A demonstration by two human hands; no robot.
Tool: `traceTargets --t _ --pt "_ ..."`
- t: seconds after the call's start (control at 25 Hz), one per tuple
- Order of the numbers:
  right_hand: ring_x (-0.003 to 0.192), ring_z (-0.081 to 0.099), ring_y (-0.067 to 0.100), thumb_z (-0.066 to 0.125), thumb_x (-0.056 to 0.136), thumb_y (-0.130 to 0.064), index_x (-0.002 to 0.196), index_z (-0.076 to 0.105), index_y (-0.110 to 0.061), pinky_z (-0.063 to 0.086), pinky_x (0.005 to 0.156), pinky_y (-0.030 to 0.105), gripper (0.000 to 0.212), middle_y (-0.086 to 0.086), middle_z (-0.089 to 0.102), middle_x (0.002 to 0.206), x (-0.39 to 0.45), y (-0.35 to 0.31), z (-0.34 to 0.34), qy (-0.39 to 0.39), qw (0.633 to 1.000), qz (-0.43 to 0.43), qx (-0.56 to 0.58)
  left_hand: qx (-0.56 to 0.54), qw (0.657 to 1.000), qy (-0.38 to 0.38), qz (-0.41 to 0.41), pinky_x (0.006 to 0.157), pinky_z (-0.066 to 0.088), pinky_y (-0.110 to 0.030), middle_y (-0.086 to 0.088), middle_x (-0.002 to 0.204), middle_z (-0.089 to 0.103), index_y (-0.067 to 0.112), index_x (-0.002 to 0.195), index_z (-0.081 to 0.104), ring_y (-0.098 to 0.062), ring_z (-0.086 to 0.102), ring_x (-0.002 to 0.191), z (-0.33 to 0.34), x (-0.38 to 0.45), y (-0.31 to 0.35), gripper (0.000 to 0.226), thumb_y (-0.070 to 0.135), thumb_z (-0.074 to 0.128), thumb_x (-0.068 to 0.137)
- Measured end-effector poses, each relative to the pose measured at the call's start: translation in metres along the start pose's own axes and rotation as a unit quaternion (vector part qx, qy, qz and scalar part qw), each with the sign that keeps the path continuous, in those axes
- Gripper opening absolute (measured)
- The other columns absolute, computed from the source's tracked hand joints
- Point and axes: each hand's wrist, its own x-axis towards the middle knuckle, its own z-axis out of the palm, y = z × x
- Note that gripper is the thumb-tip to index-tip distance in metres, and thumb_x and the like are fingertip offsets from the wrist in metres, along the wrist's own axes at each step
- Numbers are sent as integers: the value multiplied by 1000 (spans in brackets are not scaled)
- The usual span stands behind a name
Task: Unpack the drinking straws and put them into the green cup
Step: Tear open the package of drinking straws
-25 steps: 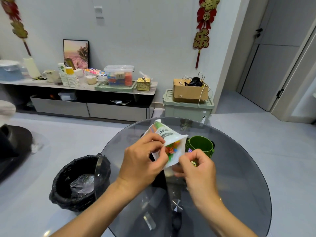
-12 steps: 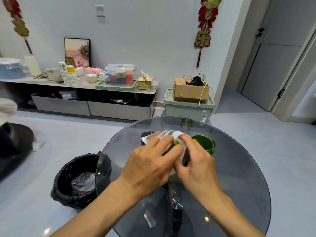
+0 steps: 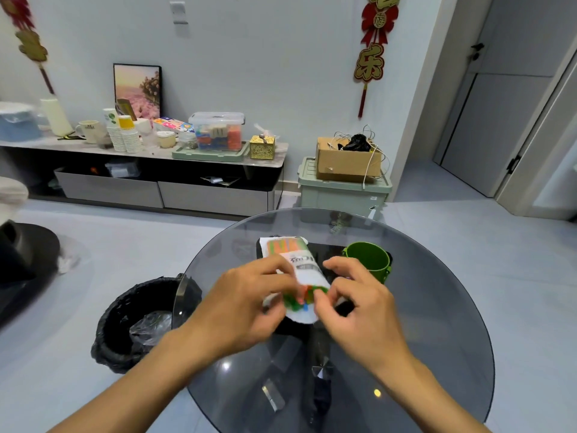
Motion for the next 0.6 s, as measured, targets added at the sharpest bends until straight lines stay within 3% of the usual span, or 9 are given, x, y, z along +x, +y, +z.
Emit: traceTargets --t 0.08,0.12,0.2,0.28,0.36,0.48,0.6 --pt "70 66 17 61 78 -35 53 55 -9 55 63 36 36 -7 71 76 -1 10 1 2 974 127 190 -224 968 21 -108 52 42 -15 8 80 68 25 77 72 -5 60 64 -1 -7 -15 11 19 63 75" --pt "66 67 24 60 77 -39 58 60 -8 57 61 44 36 -2 71 69 -3 15 7 -18 952 219 215 -278 938 57 -199 50 42 -18 4 73 68 21 76 72 -4 58 60 6 -10 -25 9 22 63 77" --pt "71 69 28 60 79 -38 76 65 -16 60 60 47 22 1 72 77 -10 24 25 -124 901 376 178 -293 865 43 -404 47 38 -24 1 63 60 14 77 68 -12 50 53 23 -15 -42 13 20 61 86" --pt "74 68 23 61 86 -28 93 63 -20 55 55 36 11 2 73 92 -15 28 45 -203 854 451 161 -322 792 -58 -515 46 32 -21 -1 60 50 10 77 62 -14 41 48 42 -17 -48 16 14 57 92" --pt "65 66 18 62 88 -18 88 67 -14 48 53 28 6 5 75 85 -10 31 58 -191 838 480 175 -355 754 -86 -546 44 40 -23 -5 63 56 5 85 68 -15 47 50 54 -12 -51 18 14 55 93" --pt "49 61 12 67 88 -10 71 68 -9 46 47 22 17 4 71 62 -2 35 62 -134 821 508 223 -405 723 -45 -558 52 48 -25 -7 74 64 6 95 69 -15 56 58 60 -2 -52 16 15 57 95" --pt "67 69 23 65 90 -7 78 69 -8 57 60 36 13 11 75 76 2 31 62 -91 833 492 237 -436 725 38 -531 50 50 -24 -6 82 72 8 96 64 -15 64 63 56 6 -47 5 7 59 94"
